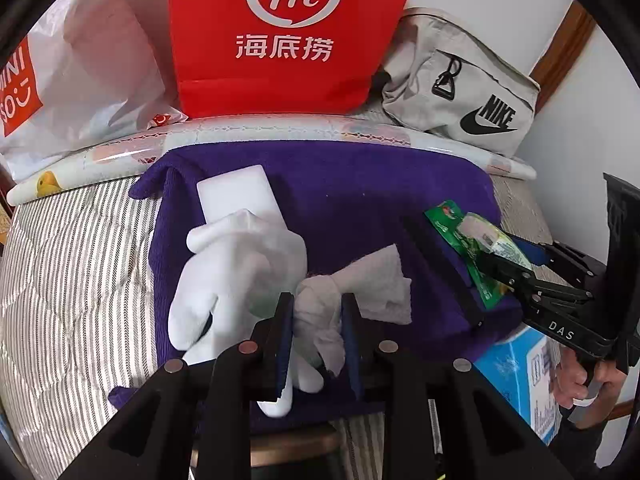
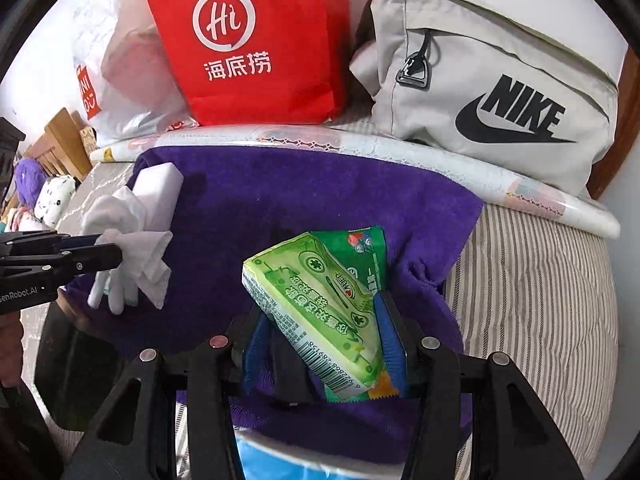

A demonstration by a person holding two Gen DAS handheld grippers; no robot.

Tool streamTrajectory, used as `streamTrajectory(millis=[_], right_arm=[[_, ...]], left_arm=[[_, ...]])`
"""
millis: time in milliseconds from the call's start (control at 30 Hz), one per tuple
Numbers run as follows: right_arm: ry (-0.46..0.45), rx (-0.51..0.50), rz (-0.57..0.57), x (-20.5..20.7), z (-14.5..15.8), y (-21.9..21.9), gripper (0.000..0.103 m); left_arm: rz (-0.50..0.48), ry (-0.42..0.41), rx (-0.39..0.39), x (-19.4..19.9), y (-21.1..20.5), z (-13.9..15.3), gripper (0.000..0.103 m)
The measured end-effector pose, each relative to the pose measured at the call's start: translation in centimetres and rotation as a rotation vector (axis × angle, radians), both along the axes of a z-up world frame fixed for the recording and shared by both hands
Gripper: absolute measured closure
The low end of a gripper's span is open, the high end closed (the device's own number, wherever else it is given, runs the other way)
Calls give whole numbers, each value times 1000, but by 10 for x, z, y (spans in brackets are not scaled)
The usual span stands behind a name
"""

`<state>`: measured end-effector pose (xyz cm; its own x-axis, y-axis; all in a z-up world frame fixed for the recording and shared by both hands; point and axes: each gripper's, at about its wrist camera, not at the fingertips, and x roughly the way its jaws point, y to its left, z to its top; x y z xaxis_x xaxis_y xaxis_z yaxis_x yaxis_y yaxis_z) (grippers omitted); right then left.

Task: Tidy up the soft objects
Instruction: 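Lower the tissue and green pack onto the purple towel and open both tools, then move both open tools back toward the orange-print packet and mesh bag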

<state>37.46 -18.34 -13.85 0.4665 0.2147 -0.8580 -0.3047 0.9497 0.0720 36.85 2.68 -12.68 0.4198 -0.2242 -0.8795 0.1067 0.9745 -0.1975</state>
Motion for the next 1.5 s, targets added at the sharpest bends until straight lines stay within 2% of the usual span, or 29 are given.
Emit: streamTrajectory(millis=[333, 533, 633, 767, 933, 1067, 1367, 1500], right_arm=[[24, -57, 44, 17, -7, 11, 52], [36, -78, 72, 19, -12, 16, 44], [56, -61, 78, 20, -13, 16, 40], [63, -49, 86, 16, -10, 16, 37], [48, -48, 77, 6, 0, 13, 37], [36, 1, 39, -1, 12, 3, 37], [-41, 107, -30, -48, 52, -24, 37], [-80, 110, -29, -80, 67, -25, 37]], left_arm=[[-27, 24, 42, 17, -9, -6, 80], [-26, 36, 19, 20, -7, -12, 79], [-30, 42, 16, 21, -5, -11, 73], [-39, 39, 35, 16, -7, -9, 51], [-34, 25, 45, 5, -5, -3, 49], [-14, -2, 52, -7, 0, 7, 49], [37, -171, 43, -59, 10, 46, 49], [29, -167, 12, -87, 10, 56, 49]])
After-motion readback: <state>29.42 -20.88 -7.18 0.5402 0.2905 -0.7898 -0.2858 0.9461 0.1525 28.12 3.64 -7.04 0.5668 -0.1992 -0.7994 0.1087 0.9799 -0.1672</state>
